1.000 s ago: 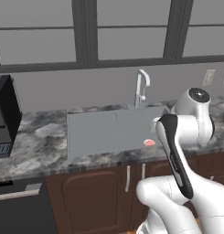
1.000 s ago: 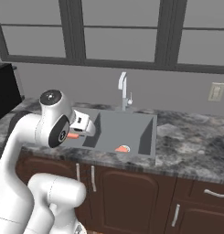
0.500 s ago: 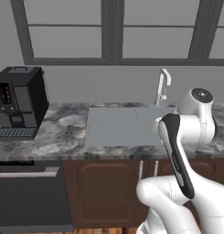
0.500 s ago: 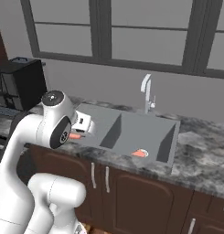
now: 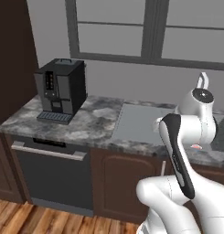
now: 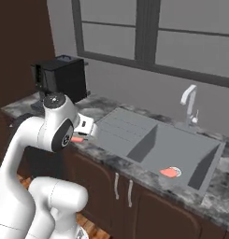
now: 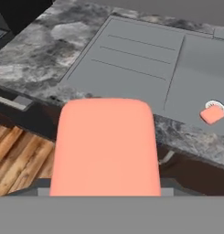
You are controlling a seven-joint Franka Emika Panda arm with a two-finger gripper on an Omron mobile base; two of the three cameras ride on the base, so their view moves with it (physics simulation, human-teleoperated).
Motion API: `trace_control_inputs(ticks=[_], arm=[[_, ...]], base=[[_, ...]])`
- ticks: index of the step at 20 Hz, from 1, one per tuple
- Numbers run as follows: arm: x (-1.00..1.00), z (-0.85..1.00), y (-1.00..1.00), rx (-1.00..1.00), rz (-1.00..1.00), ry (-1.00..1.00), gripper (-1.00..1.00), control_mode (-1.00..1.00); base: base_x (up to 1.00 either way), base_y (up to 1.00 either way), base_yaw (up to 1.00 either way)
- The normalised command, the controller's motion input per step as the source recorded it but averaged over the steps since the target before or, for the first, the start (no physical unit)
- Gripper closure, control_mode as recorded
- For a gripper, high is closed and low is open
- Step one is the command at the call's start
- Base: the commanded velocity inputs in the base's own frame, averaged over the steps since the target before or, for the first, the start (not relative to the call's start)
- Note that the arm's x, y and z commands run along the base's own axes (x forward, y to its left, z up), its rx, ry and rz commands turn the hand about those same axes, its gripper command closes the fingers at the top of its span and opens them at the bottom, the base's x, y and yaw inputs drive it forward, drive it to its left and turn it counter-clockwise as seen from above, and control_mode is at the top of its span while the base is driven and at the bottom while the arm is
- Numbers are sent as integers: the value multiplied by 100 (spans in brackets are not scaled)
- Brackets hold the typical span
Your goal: Pick up the bar soap and bar soap from the sink, and place them back in the cabinet, and close the cabinet doors.
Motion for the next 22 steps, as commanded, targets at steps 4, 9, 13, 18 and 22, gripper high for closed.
trace_control_inputs(ticks=[4,9,13,18,22], arm=[[0,0,0,0,0,0,100,100],[0,0,0,0,0,0,100,100],[0,0,0,0,0,0,100,100],[0,0,0,0,0,0,100,100],[0,0,0,0,0,0,100,100]], base=[[-8,0,44],[-33,32,27],[-42,63,20],[-16,50,56],[0,3,56]])
